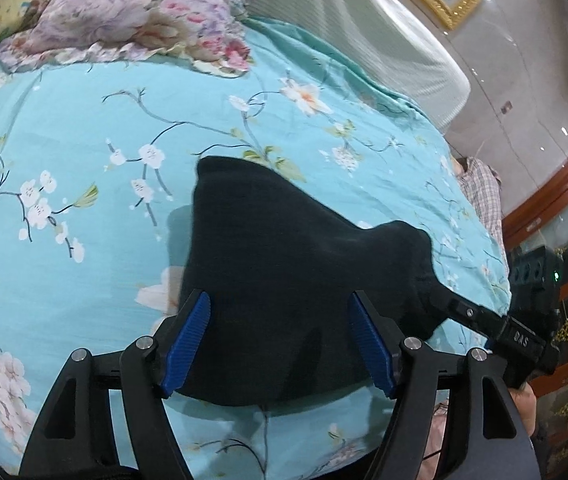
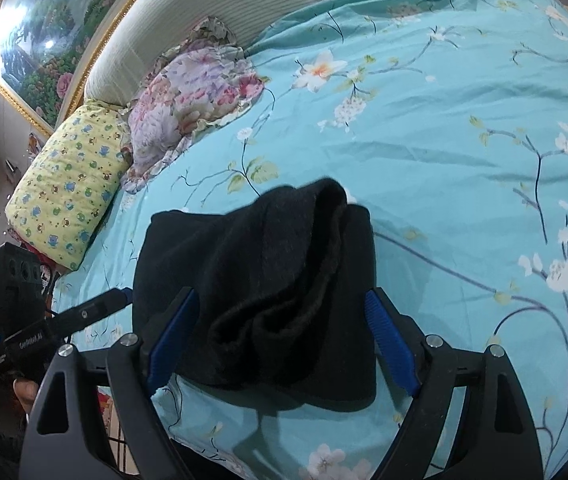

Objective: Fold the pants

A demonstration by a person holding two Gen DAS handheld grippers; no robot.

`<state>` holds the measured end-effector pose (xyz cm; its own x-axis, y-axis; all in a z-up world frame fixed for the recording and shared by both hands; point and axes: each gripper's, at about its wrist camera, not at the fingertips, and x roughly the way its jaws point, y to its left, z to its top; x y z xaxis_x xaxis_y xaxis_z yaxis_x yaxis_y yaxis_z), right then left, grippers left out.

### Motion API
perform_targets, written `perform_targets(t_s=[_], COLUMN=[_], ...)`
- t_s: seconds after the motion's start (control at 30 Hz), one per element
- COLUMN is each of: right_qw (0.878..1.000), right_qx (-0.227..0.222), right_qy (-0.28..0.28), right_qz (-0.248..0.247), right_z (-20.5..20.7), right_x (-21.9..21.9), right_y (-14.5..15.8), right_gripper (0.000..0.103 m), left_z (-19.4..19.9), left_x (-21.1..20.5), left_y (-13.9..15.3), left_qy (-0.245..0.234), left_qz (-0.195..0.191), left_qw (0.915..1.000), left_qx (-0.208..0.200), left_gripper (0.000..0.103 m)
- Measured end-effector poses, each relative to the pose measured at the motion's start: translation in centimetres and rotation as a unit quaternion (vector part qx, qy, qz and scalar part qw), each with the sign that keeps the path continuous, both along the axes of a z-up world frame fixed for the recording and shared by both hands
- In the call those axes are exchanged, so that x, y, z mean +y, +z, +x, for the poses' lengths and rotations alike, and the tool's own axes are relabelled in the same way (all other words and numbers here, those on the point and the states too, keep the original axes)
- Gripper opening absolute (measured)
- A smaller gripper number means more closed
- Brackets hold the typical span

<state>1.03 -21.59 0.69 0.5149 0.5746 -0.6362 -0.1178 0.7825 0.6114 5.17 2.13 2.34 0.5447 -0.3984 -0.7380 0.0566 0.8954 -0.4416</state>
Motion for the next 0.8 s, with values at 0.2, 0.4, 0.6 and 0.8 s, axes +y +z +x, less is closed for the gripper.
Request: perform_targets(t_s=[0.2,0.4,0.6,0.8], right_qw=[1.000,0.999,0.999,0.998], right_qx=[0.011,0.023,0.021,0.027], right_qy=[-0.008,-0.026,-0.015,-0.012], right_qz=[-0.009,0.019,0.026,0.046], right_z=[-0.3,-0.9,-0.6,-0.1], right_x=[0.0,-1.0,-0.6,-0.7], right_y=[-1.0,-2.5,-2.7,-3.5], right_gripper=[0.085,0.083,0.069,0.068], left_z=[0.9,1.8,2.9,3.7], left_x=[1.2,1.0,0.5,0.2], left_y=[-1.6,-2.9,-3.9,-5.0], left_qy=[0.016,0.013,0.012,0.008], left_qz=[-0.009,-0.010,-0.008,-0.007], left_qw=[0.9995,0.9991,0.9987,0.9984], left_qx=[0.024,0.038,0.048,0.055], left_gripper=[0.072,0.074,0.075,0.074])
